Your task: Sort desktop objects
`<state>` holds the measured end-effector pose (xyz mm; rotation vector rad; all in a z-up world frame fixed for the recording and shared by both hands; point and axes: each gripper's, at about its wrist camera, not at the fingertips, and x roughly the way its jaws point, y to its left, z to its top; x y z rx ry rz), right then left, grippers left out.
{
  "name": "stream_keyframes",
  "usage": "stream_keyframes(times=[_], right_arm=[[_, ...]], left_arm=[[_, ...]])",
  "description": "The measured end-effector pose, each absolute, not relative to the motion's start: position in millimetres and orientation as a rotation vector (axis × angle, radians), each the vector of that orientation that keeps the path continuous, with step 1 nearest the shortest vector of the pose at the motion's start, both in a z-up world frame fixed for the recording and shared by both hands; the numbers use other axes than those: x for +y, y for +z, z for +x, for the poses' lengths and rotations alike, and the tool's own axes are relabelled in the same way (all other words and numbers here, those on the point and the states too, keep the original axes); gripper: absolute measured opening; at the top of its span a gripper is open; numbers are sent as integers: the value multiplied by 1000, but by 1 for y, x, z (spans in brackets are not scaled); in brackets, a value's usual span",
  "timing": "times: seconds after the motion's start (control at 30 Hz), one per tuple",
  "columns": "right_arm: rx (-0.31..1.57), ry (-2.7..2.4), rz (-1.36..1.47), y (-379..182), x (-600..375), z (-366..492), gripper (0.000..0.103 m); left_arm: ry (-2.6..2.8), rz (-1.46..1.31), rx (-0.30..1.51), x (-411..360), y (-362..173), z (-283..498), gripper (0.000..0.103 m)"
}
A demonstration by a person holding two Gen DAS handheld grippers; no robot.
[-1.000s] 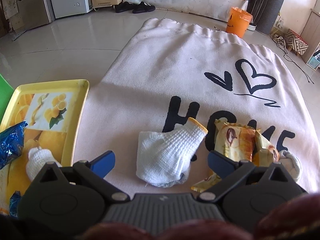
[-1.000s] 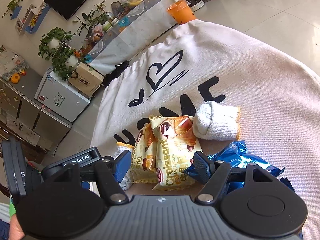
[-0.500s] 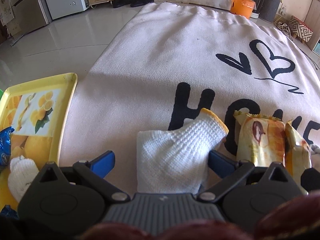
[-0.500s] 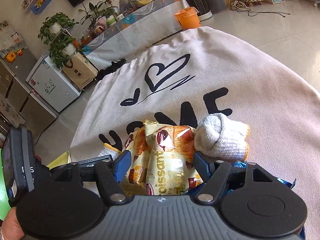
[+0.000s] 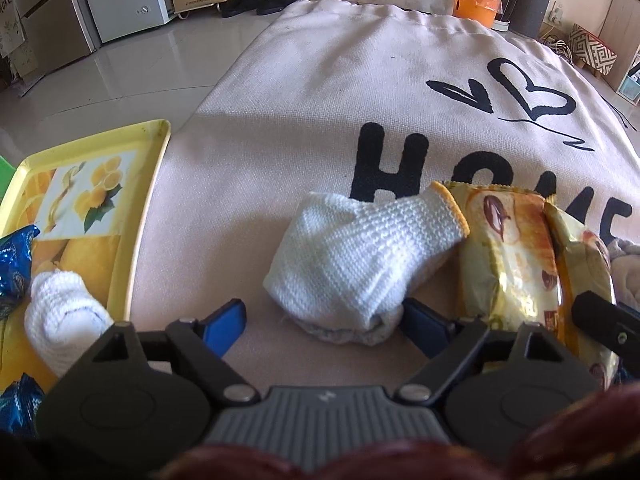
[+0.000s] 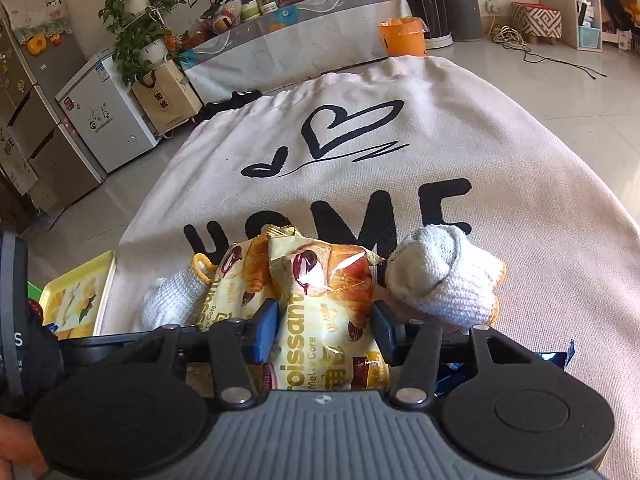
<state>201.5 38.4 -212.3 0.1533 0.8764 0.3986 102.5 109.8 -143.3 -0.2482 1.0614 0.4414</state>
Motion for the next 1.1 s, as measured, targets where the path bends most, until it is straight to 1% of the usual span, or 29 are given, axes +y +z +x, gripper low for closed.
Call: stream_keyframes(times=[0.23, 0.57, 0.73, 0.87, 1.0, 1.1], right_arm=[[926, 469, 103, -208, 38, 184, 50], [934, 546, -133, -196, 56, 135, 50], [950, 570, -187, -194, 55, 109, 50], [952, 571, -252, -194, 57, 84, 50], [975, 527, -227, -196, 52, 70, 50], [1032, 463, -94, -198, 36, 67, 50]], left_arm=[[462, -274, 1096, 106, -142, 80, 87], [506, -321, 1144, 89, -140, 29, 87], [513, -335, 1167, 82, -139, 3, 88], [532, -356, 1182, 75, -139, -16, 91], [527, -359, 1190, 68, -139, -30, 91], [510, -350, 1202, 64, -139, -39, 92]])
